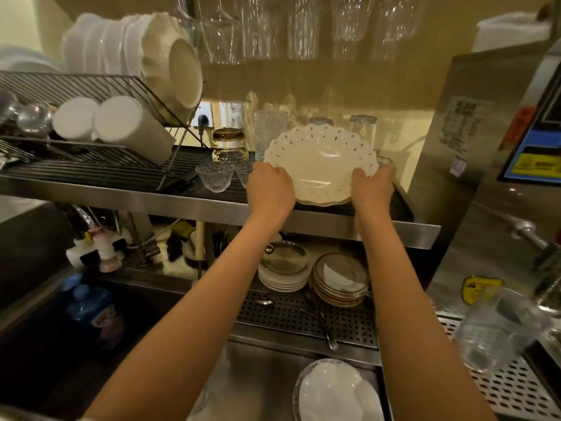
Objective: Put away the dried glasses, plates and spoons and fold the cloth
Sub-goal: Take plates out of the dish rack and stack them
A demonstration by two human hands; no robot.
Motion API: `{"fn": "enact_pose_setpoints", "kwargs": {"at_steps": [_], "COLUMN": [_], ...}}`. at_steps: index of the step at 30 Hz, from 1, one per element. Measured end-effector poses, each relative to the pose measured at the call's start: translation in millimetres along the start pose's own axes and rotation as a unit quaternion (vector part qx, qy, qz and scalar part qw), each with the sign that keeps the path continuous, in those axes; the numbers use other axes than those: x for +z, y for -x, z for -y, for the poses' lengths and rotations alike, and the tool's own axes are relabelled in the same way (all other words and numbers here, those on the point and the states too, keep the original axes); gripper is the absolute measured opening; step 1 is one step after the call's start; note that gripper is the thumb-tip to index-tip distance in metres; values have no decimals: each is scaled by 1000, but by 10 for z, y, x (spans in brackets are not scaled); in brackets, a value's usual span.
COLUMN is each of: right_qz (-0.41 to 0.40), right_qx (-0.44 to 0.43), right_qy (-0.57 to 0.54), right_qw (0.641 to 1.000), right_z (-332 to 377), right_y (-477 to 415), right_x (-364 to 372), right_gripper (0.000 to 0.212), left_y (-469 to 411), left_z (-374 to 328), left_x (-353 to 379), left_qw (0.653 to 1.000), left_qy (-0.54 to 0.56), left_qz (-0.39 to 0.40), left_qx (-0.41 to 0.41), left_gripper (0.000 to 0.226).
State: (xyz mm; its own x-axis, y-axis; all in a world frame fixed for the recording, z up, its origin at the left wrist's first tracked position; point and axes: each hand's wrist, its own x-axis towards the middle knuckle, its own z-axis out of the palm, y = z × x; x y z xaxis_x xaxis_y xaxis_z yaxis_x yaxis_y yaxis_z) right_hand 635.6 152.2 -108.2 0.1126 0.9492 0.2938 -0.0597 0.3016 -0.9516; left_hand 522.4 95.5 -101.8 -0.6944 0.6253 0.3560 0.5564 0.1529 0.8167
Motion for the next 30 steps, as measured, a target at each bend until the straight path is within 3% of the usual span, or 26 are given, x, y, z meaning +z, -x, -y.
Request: {"fn": "enact_pose_setpoints", "kwargs": {"at_steps": [5,11,20,25,30], "right_qz": [13,60,90,68,49], "right_qx": [7,25,29,27,42], "right_qy": [-50,-124,-231,-275,-319], "right_qw": [999,990,968,959,946], "right_z": [19,174,441,565,660], "right_y": [133,353,812,1193,1509], "right_x": [114,431,1189,1806,2387], "right_gripper": [38,52,46,52,62], "left_y": [24,-80,-383,-720,-1072], "left_z": [46,116,469,810,1118], "left_x": [-150,-565,-1356,-1935,-2430], "left_qw": [999,996,993,991,992], "left_qy": [50,65,92,100,49], "left_qz": [-7,-56,-68,-35,-60], "left_qx": [-21,4,40,83,103], "left_gripper": [31,31,11,25,30]}}
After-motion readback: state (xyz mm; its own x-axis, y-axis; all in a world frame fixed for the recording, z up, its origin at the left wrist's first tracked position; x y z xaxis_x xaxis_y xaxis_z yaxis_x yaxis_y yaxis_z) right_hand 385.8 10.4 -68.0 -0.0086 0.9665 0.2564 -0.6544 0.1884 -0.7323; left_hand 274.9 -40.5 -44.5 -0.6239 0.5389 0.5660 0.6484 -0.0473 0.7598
